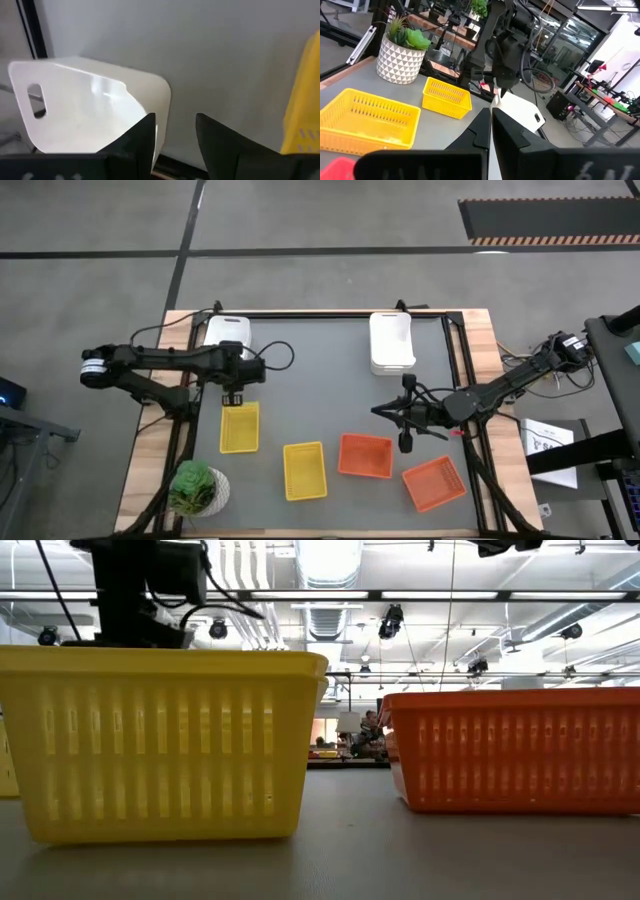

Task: Stack baskets by color
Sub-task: Stack the left white bin on top of the right white bin

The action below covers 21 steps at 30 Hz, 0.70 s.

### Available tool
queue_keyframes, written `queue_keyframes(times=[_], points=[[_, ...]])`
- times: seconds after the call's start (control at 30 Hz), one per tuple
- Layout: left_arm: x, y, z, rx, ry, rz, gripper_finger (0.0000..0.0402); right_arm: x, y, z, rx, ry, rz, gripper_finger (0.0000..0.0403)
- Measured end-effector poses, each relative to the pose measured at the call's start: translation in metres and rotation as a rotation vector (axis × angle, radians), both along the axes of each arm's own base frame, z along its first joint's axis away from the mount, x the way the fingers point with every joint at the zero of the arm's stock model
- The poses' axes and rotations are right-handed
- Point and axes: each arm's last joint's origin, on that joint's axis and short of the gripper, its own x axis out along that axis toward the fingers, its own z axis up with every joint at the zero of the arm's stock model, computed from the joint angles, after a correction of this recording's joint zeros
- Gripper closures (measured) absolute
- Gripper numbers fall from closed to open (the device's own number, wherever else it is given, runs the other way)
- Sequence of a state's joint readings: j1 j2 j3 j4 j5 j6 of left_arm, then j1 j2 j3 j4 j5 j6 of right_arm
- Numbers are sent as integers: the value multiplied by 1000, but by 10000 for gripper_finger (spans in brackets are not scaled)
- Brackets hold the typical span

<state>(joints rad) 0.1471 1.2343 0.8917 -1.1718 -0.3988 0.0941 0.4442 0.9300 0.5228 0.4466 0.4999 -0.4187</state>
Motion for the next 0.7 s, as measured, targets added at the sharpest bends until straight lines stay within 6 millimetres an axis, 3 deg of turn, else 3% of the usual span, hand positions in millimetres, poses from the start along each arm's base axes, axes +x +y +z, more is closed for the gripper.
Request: queue_keyframes(times=[0.4, 0.7], points=[[-15, 24, -19, 62, 60, 163, 276, 0, 0, -1, -4, 9, 0, 394], [-18, 31, -26, 32, 65, 178, 276, 0, 0, -2, -10, 18, 1, 394]])
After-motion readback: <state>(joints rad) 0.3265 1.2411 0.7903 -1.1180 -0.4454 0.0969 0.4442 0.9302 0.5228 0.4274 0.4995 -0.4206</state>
